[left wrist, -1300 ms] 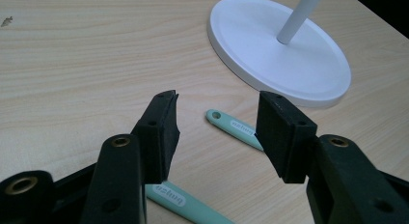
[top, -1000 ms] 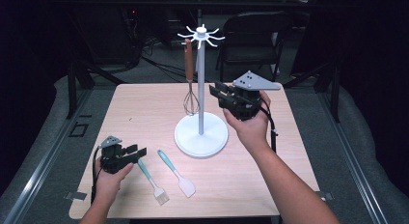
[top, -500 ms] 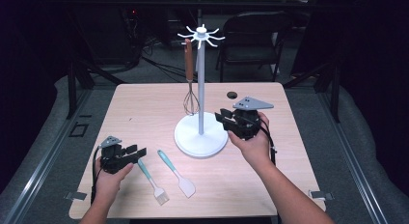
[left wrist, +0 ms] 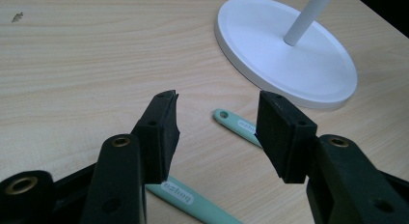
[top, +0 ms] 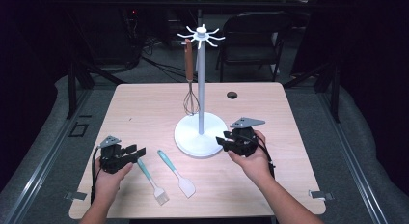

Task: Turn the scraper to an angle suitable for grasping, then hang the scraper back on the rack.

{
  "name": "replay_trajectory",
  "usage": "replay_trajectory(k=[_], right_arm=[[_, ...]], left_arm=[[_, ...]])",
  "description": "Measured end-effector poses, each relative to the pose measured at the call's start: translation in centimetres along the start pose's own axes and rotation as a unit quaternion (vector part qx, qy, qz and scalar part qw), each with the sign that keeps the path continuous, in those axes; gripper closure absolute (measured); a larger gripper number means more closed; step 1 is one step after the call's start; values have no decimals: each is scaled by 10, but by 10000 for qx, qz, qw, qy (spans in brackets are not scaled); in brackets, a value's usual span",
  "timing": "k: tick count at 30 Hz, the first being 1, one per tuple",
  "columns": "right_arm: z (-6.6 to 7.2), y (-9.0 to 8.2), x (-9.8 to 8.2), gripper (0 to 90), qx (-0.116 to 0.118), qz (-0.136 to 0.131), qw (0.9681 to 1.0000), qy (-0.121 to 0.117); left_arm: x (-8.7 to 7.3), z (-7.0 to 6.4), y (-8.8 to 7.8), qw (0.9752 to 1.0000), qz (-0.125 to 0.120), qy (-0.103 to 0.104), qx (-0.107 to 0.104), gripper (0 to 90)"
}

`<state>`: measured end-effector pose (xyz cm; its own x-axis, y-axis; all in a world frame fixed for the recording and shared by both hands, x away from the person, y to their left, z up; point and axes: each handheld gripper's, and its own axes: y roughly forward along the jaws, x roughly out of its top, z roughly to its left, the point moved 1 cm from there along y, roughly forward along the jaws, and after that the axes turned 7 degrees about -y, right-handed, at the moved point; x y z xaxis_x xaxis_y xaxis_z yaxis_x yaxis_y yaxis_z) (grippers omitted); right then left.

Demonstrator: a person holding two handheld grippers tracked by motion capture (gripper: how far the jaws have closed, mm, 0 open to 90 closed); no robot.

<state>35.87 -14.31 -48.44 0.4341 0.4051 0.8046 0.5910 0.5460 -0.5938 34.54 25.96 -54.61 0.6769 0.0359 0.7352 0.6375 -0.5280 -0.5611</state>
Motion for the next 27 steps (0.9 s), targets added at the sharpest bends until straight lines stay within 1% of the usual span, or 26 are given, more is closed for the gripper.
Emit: replay_trajectory(k=[2, 4, 5, 6, 7, 9, 11, 13, 15, 17, 18, 19, 22, 24, 25, 27], right_arm=[[2, 6, -7, 589, 121, 82, 9999, 14], [4, 10, -13, 581, 122, 249, 9995, -138], [5, 12, -16, 581, 106, 283, 9994, -162], [7, 15, -18, 578, 117, 277, 9995, -113], [7, 15, -18, 578, 117, 277, 9995, -113], [11, 23, -25, 562, 164, 329, 9993, -51], [13, 25, -26, 550, 159, 331, 9993, -37], [19, 34, -31, 530, 170, 399, 9991, -41], [23, 39, -32, 530, 248, 478, 9985, -7], [28, 44, -33, 540, 284, 555, 9980, -30], [32, 46, -33, 553, 381, 589, 9975, 30], [34, 49, -32, 554, 467, 607, 9971, -2], [45, 56, -31, 545, 450, 560, 9972, -225], [50, 60, -30, 527, 510, 571, 9967, -257], [53, 63, -30, 522, 511, 534, 9969, -261], [57, 66, -30, 519, 573, 617, 9962, -238]], left_arm=[[0, 0, 0, 10000, -2, -1, -1, 495], [0, 0, 0, 10000, -2, -4, 1, 495], [0, 0, 0, 10000, -18, -10, 1, 495], [0, 0, 0, 10000, -18, -10, 1, 495], [0, 0, 0, 10000, -18, -9, 3, 495], [0, 1, 0, 10000, -20, -15, 5, 495], [0, 1, 0, 10000, -15, -18, 5, 495], [0, 1, 0, 10000, -9, -19, -1, 495], [0, 1, 0, 10000, -7, -25, 0, 495], [0, 1, 0, 10000, -9, -20, 0, 495], [0, 1, 0, 10000, -3, -25, -1, 495], [0, 1, 0, 10000, -3, -25, -1, 495], [0, 1, 0, 10000, -8, -20, -7, 495], [0, 1, 0, 10000, -11, -24, -6, 495], [0, 1, 0, 10000, -7, -28, -8, 495], [0, 1, 0, 10000, -12, -22, -8, 495]])
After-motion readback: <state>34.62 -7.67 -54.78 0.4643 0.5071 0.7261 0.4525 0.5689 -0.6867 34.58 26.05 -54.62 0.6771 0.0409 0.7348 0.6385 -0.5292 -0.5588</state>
